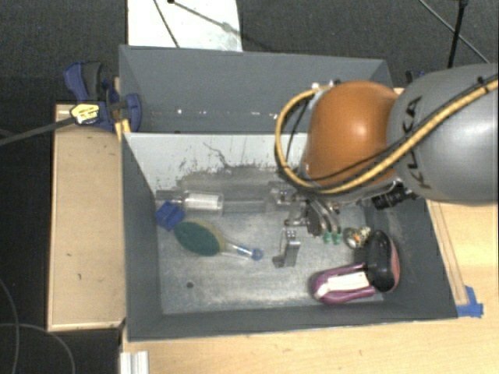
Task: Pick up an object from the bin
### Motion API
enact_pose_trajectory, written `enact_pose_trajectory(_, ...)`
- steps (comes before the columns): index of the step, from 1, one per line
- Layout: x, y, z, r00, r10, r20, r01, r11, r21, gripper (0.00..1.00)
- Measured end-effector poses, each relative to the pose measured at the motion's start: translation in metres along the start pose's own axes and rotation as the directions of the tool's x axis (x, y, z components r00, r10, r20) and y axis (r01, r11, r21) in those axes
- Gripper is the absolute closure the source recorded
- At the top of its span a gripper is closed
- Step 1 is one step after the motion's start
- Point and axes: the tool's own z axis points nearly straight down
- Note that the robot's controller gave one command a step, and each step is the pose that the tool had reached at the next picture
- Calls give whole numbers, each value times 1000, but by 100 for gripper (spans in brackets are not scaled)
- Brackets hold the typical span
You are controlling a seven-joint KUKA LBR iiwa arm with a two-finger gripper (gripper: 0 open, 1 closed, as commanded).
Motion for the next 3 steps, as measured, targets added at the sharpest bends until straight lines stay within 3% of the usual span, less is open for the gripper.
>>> enact_pose_trajectory(1, -20, 63, 133, 1000, -14, -7, 14, 1000, 0, 0)
enact_pose_trajectory(2, -27, 123, 128, 997, 77, 2, -77, 997, -3, 0)
enact_pose_trajectory(3, -28, 119, 129, 997, 81, 0, -81, 997, 0, 100)
